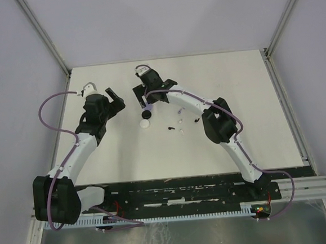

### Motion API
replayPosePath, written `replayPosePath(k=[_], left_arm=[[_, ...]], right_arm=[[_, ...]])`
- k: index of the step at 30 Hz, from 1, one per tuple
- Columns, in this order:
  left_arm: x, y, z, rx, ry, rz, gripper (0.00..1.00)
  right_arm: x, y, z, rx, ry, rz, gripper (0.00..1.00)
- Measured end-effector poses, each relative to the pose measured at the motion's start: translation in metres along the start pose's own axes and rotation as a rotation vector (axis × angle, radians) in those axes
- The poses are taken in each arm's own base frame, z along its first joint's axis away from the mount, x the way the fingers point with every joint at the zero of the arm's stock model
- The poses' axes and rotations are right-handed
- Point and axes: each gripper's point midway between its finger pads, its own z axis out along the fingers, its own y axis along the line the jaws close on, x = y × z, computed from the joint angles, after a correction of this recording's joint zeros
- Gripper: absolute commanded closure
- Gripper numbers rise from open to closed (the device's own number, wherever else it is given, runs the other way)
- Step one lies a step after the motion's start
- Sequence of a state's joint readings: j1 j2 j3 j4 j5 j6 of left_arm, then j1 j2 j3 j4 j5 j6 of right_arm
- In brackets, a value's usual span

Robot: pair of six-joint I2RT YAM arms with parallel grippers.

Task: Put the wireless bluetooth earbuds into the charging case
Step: Pick up the charging case at the center of the board.

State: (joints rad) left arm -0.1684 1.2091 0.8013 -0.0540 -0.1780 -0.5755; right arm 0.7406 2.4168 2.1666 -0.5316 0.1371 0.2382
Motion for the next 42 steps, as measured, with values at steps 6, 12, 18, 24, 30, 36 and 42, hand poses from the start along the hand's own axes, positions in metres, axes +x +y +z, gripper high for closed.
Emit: replayPosePath(k=[6, 12, 18, 24, 30, 36, 42], left_arm=[[0.003, 0.003, 0.0, -0.006, 0.002, 0.001, 0.01], [0.005, 0.004, 0.0, -0.008, 0.005, 0.001, 0.01], [0.005, 0.004, 0.0, -0.008, 0.005, 0.002, 0.01], [0.005, 0.004, 0.0, -0.008, 0.005, 0.001, 0.02], [0.006, 0.004, 0.001, -0.009, 0.007, 0.002, 0.02], [0.008, 0.005, 0.003, -0.014, 0.014, 0.003, 0.01], [0.009, 0.006, 0.003, -0.014, 0.014, 0.003, 0.02]], right_arm=[[-0.001, 0.007, 0.017, 0.009, -0.013, -0.005, 0.06], [0.009, 0.009, 0.029, 0.021, 0.002, 0.001, 0.08], [0.02, 0.01, 0.039, 0.034, 0.019, 0.008, 0.1], [0.028, 0.008, 0.045, 0.048, 0.033, 0.019, 0.12], [0.031, 0.006, 0.048, 0.069, 0.034, 0.026, 0.17], [0.031, 0.003, 0.049, 0.085, 0.033, 0.027, 0.24], [0.032, 0.002, 0.049, 0.091, 0.033, 0.033, 0.42]])
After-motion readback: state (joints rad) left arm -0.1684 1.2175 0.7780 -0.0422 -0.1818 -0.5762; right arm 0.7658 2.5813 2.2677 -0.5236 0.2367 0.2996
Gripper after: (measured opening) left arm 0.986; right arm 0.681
